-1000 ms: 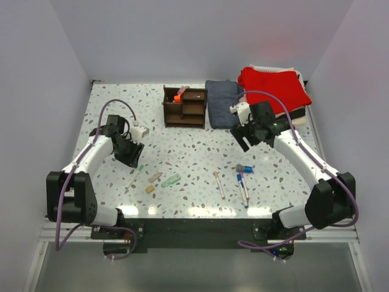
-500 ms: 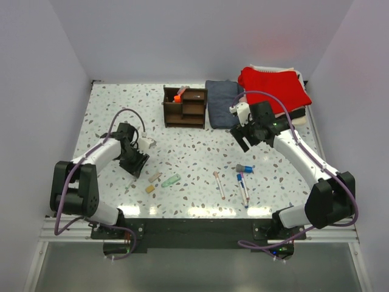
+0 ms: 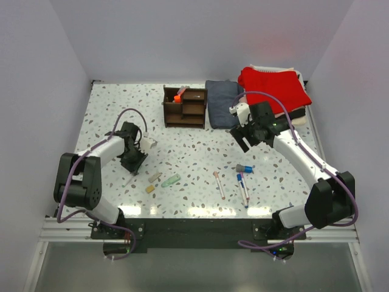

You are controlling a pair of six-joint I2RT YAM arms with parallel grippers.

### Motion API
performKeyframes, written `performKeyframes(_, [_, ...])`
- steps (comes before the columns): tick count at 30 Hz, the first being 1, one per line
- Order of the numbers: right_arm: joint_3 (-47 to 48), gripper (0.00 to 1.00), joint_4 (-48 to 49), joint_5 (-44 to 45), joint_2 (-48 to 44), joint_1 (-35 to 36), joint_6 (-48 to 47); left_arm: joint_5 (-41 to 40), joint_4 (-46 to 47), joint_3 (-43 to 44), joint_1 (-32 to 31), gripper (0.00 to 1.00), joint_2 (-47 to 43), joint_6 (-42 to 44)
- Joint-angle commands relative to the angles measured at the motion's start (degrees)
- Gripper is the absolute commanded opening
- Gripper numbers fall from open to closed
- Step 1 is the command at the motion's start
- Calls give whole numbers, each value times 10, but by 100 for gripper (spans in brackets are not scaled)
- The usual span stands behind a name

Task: Sort the stationery into containers
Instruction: Pick up the pen from the center of the board, then place the pen in the storage box.

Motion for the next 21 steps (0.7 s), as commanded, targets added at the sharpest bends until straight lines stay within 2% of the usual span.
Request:
performKeyframes(1, [-11,87,20,11,0,-1,-11,34,42,-17,-19,5,29,9])
performKeyframes(2, [-12,87,21,11,-1,0,-12,39,38,-17,-22,0,27,11])
performKeyframes(5, [-12,87,21,12,0,-1,-15,88,-26,40,-23,0,22,25])
performKeyframes(8, [-9,88,23,15,4,0,-17,149,-87,168,-22,0,-4,42])
performKeyframes(9, [-7,88,26,17,7,0,-18,170,-96,247,-23,0,-9,47])
performKeyframes(10, [-7,88,30,16,9,0,-18,199,-105,286,-23,0,-8,58])
performKeyframes(11, [-5,88,32,15,11,0,-18,251,-103,321,-22,0,-3,71])
performKeyframes(13, [-2,88,38,12,18,0,-17,303,-78,395,-21,0,4,74])
performKeyframes(14, [-1,88,40,12,19,0,-17,354,-35,410,-19,0,6,81])
performKeyframes(18, [7,88,47,16,29,-1,-20,431,170,391,-18,0,4,43])
performKeyframes(19, [8,88,47,19,30,-1,-21,444,253,388,-18,0,7,29])
performKeyframes(21, [9,88,47,22,31,-1,-24,478,338,375,-16,0,27,-9])
